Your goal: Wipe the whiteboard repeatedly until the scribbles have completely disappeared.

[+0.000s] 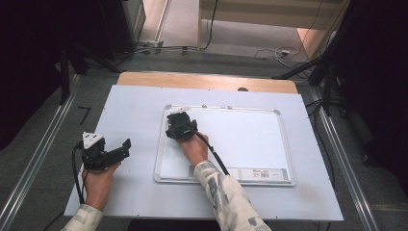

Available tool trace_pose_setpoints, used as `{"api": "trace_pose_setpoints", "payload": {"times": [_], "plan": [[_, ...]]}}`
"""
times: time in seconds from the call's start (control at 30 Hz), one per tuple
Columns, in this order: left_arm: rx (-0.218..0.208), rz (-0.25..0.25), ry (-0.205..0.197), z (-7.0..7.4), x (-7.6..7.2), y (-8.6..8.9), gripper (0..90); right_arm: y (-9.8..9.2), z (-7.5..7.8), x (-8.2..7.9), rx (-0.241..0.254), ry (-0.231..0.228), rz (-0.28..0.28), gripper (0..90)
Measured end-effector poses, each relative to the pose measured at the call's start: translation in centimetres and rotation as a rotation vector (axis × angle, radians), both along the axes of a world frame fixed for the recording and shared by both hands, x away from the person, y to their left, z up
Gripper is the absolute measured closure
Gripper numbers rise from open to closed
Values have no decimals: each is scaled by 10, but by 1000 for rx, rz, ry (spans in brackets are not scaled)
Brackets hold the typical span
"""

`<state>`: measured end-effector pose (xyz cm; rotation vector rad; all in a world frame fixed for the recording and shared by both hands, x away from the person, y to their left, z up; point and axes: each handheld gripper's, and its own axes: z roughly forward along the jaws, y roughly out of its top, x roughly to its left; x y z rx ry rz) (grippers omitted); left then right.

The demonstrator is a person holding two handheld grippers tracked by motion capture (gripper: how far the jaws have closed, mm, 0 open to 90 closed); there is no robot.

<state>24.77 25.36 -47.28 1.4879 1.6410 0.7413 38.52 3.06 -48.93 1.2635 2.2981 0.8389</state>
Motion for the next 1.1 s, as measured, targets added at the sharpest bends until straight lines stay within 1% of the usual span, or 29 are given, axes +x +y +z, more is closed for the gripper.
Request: {"api": "trace_pose_setpoints", "payload": {"times": [0.2,0.27,0.4,0.5,0.6,0.67,0.93,1.1], "plan": [[6,1,1,0,0,-2,102,-4,1,-32,-4,25,16,376],[5,2,1,0,0,-2,103,-6,1,-42,-12,26,31,376],[4,4,-1,1,-1,-2,103,-9,0,-62,-7,25,45,376],[5,2,3,0,0,-1,103,-12,-1,-69,-8,16,68,375],[3,3,-2,1,-1,-1,103,-13,-1,-65,-7,22,79,375],[3,2,-2,1,-1,-1,103,-14,-1,-58,-6,22,77,375],[-4,7,-4,1,-1,1,103,-20,0,-25,0,12,57,375],[-5,5,-4,1,-1,1,103,-23,0,-4,6,8,36,375]]}}
